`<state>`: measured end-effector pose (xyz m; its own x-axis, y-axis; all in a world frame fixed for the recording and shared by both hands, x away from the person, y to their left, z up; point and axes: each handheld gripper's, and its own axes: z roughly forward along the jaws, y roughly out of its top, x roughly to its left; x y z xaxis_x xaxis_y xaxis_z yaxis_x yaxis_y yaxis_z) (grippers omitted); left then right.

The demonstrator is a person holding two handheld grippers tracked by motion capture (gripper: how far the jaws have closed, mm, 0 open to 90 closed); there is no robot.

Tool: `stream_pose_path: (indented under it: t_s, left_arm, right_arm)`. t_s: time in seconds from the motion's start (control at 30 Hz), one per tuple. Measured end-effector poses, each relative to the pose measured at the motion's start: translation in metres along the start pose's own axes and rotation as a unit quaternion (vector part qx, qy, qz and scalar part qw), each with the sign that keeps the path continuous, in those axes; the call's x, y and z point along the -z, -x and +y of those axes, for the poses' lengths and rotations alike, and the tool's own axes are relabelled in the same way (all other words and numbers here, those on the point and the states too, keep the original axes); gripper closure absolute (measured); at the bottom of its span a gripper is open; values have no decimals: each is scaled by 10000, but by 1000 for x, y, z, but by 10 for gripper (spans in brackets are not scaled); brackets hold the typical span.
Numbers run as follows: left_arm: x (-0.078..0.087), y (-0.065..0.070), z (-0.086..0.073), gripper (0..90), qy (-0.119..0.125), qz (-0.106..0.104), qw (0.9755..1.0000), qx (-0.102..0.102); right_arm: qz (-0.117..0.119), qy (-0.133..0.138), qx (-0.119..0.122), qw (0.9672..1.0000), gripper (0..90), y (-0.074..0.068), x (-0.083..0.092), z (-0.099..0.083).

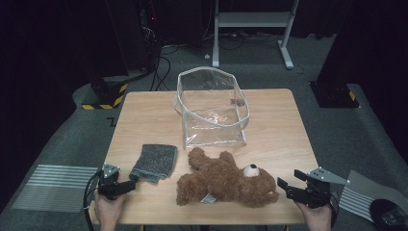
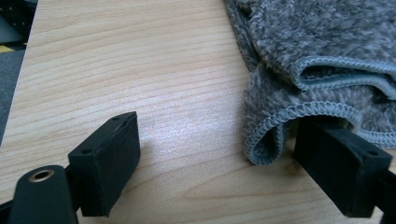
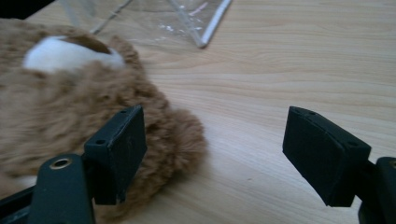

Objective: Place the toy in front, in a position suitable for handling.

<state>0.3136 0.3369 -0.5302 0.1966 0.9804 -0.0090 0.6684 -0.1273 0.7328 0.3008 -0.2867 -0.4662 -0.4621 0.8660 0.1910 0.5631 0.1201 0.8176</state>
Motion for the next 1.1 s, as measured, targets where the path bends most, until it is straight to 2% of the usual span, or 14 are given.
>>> stream_pose_path:
  t_s: [0.13, 0.17, 0.2, 0.23, 0.3, 0.37, 0.4, 0.5, 0.53, 0.57, 0.7, 1.0, 1.1]
  left_arm:
    - [0, 0, 0, 149, 3, 11, 10000, -5]
    - [0, 0, 0, 149, 2, 12, 10000, -5]
    - [0, 0, 0, 149, 2, 12, 10000, -5]
    - [0, 0, 0, 149, -3, 7, 10000, -7]
    - [0, 0, 0, 149, -2, 7, 10000, -4]
    - [0, 0, 0, 149, -3, 9, 10000, -7]
    - [0, 0, 0, 149, -3, 9, 10000, -7]
    - [0, 1, 0, 149, -5, 14, 10000, -8]
    - [0, 1, 0, 149, -5, 14, 10000, -8]
    - [0, 1, 0, 149, 19, 15, 10000, 27]
    - [0, 1, 0, 149, 24, 10, 10000, 38]
    - [0, 1, 0, 148, 19, 14, 10000, 25]
    - [-1, 1, 0, 148, 16, 19, 10000, 19]
  right_arm:
    - [163, 18, 72, 9998, 199, -8, 5, 1]
    - [300, 24, 130, 9995, 192, -14, 7, 3]
    - [300, 24, 130, 9995, 192, -14, 7, 3]
    - [407, 5, 161, 9990, 184, -18, 8, 4]
    - [435, 7, 183, 9989, 180, -20, 8, 4]
    - [628, -2, 265, 9977, 167, -27, 7, 7]
    - [628, -2, 265, 9977, 167, -27, 7, 7]
    - [828, -100, 438, 9956, 148, -40, 4, 10]
    - [828, -100, 438, 9956, 148, -40, 4, 10]
    - [876, -146, 564, 9944, 143, -47, 2, 10]
    - [963, -239, 636, 9930, 133, -54, -3, 10]
    - [986, -522, 808, 9905, 121, -59, -20, 5]
    - [980, -565, 941, 9891, 134, -58, -24, 6]
